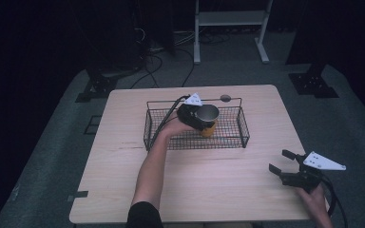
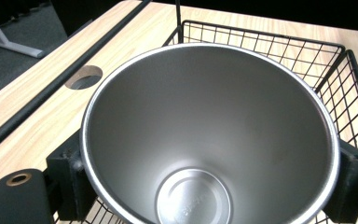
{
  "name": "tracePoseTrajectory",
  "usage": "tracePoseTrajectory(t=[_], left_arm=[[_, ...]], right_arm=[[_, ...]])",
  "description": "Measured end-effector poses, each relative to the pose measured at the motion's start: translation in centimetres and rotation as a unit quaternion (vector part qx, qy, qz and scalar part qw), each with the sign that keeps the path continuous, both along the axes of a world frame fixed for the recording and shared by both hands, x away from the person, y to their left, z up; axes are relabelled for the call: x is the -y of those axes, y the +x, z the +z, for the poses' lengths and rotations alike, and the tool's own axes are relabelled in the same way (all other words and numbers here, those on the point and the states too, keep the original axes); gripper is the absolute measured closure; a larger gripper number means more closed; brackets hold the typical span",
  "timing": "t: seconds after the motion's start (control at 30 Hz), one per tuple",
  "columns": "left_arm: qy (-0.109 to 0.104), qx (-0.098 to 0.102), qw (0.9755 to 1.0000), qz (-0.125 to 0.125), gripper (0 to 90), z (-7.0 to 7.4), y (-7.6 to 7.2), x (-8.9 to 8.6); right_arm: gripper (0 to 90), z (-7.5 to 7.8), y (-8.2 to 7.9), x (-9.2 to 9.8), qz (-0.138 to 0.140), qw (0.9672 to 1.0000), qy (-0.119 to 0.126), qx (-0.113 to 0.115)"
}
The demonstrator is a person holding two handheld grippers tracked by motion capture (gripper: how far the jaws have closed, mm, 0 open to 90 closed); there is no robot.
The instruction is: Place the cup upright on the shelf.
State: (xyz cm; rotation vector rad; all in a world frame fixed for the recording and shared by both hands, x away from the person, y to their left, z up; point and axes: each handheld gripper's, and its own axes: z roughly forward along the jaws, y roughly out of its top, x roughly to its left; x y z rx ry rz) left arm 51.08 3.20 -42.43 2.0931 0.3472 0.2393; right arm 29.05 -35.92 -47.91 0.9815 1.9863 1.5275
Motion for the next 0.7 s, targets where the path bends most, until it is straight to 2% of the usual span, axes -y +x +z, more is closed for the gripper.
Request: tracePoseTrajectory(t=[0.2, 0.7], left_arm=[[0.001, 0.002, 1.0000, 0.000, 11.3, 0.00, -0.04, -0.06], [-0.005, 0.013, 0.9998, 0.011, 2.9, 0.65, -0.25, -0.31]], right_arm=[[13.3, 0.00, 0.01, 0.01, 0.000, 1.0000, 0.000, 0.000], [13.3, 0.00, 0.01, 0.02, -0.001, 1.0000, 0.001, 0.000]])
